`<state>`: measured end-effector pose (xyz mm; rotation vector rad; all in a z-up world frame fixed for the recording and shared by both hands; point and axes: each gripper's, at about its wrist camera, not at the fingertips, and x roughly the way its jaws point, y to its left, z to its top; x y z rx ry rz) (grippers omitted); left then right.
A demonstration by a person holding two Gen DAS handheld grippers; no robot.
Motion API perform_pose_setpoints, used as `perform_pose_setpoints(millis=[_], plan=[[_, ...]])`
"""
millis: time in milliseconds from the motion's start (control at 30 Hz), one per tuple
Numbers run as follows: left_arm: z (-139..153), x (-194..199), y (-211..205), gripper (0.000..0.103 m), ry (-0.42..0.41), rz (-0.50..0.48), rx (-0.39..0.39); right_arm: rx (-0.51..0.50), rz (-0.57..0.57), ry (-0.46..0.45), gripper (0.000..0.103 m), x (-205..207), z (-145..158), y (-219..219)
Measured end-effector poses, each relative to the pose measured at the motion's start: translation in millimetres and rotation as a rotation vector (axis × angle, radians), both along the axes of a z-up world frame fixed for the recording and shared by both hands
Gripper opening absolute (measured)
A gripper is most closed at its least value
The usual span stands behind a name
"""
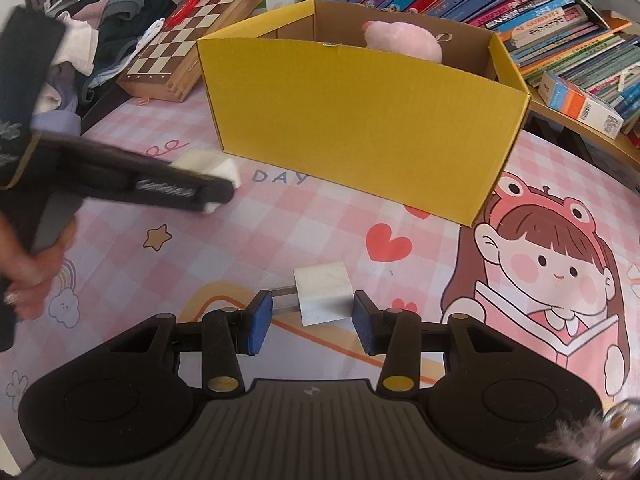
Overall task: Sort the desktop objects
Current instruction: 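Close the left tool on the white square charger while the right tool grasps the plug charger, then carry the square charger in the left tool while the right tool carries the plug charger to the box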
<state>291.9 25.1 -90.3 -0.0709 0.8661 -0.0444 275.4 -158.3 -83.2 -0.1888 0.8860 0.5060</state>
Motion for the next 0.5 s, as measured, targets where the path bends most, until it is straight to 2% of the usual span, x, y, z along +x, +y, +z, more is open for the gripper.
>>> perform_pose_setpoints(millis=[333, 500], plan=[[19, -45, 8, 0.045, 0.003, -0.006, -0.021, 0.003, -0.035, 0.003, 0.041, -27, 7, 1], [32, -67, 10, 0.045, -0.025, -0.029, -0.035, 0.016, -0.063, -0.006, 0.041, -40, 15, -3]])
